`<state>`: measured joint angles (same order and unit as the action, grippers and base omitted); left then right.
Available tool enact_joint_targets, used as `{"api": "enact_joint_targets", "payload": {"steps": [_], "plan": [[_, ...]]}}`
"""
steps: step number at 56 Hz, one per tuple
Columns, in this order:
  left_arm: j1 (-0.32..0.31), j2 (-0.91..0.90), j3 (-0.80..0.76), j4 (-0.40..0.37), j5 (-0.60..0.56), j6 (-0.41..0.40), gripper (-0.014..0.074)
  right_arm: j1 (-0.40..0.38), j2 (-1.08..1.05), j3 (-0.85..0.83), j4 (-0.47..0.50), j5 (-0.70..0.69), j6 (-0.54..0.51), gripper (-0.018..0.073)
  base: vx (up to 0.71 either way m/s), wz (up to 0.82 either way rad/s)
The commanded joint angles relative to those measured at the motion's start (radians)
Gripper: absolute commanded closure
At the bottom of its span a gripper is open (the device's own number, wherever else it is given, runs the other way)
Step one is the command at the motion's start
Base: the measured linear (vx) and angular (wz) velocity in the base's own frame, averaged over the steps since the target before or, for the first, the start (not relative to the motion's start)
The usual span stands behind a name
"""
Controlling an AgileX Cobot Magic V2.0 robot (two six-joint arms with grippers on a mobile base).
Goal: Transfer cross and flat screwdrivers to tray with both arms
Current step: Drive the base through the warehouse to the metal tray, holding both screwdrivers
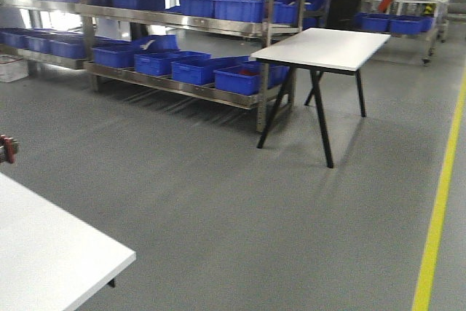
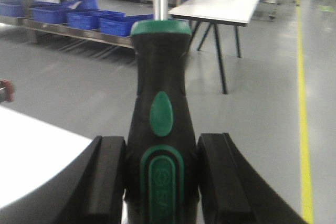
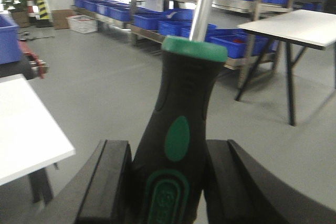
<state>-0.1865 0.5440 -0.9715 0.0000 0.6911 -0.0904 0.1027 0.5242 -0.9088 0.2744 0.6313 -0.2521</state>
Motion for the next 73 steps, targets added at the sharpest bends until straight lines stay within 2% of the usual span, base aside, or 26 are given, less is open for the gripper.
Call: {"api": "enact_joint_targets", "payload": {"steps": [1, 42, 73], "plan": [[-0.004, 0.008, -0.024, -0.006, -0.095, -0.003, 0.0596, -0.003, 0.009, -0.027, 0.009, -0.091, -0.004, 0.0567, 0.03, -0.59], [-0.004, 0.008, -0.024, -0.006, -0.095, -0.003, 0.0596, -0.003, 0.009, -0.027, 0.009, -0.091, -0.005, 0.0567, 0.17, -0.6], [-0.004, 0.008, -0.024, -0.006, -0.095, -0.003, 0.0596, -0.003, 0.009, -0.027, 0.009, -0.091, -0.005, 0.0567, 0.34, -0.13]]}}
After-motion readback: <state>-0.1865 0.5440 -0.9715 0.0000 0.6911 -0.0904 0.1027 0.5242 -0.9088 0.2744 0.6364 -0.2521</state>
